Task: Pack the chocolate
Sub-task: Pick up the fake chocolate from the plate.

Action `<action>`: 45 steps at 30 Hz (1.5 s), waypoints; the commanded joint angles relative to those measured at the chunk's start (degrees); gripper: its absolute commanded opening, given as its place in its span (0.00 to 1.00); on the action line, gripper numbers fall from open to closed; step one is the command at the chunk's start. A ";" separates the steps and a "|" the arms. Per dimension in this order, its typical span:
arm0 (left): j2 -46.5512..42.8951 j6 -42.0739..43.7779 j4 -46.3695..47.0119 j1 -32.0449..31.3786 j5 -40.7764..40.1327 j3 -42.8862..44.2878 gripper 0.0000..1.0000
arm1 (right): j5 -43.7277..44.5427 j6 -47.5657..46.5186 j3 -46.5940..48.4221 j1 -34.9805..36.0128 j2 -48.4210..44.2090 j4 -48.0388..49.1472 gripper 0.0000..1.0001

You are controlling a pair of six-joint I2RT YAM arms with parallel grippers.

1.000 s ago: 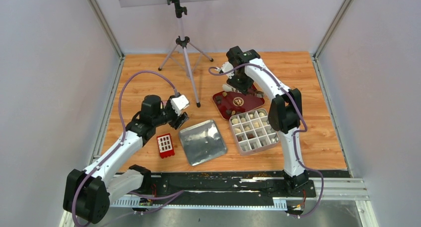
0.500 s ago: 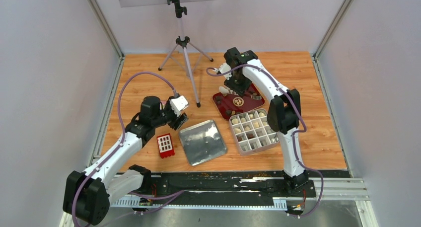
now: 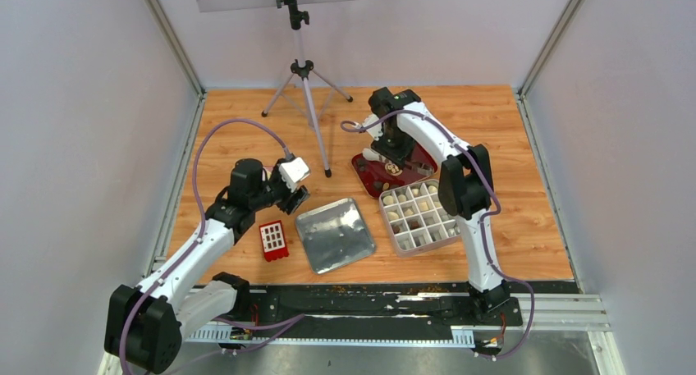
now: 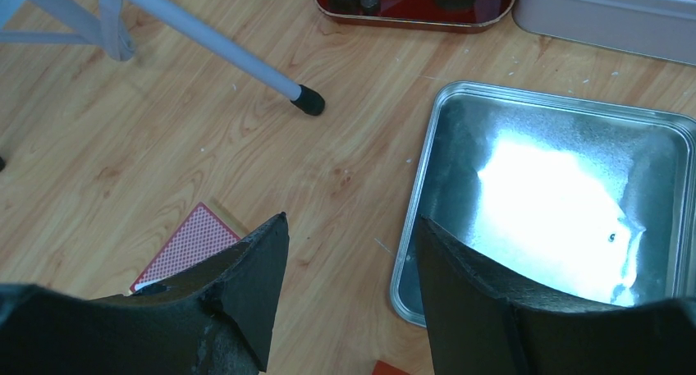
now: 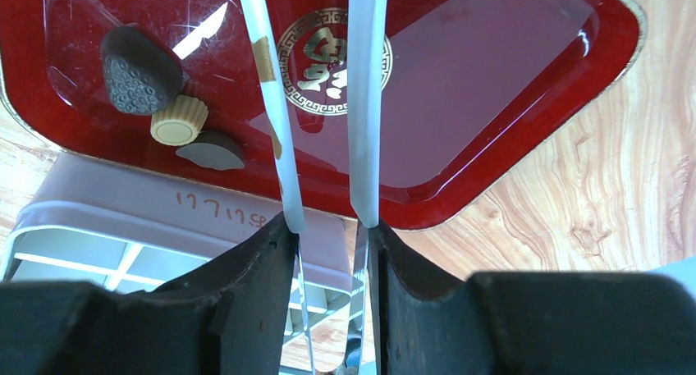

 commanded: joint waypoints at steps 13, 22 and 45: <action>-1.44 -1.75 2.71 0.44 0.78 -1.05 0.67 | 3.83 0.11 -0.67 1.04 -0.80 -0.03 0.24; -0.81 -1.93 2.69 0.44 1.28 -0.89 0.67 | 4.47 -1.11 -4.12 0.77 -10.79 0.37 0.14; 7.48 -1.82 2.59 0.27 2.54 4.56 0.67 | 7.38 -11.17 -48.24 -2.34 -53.95 -12.57 0.18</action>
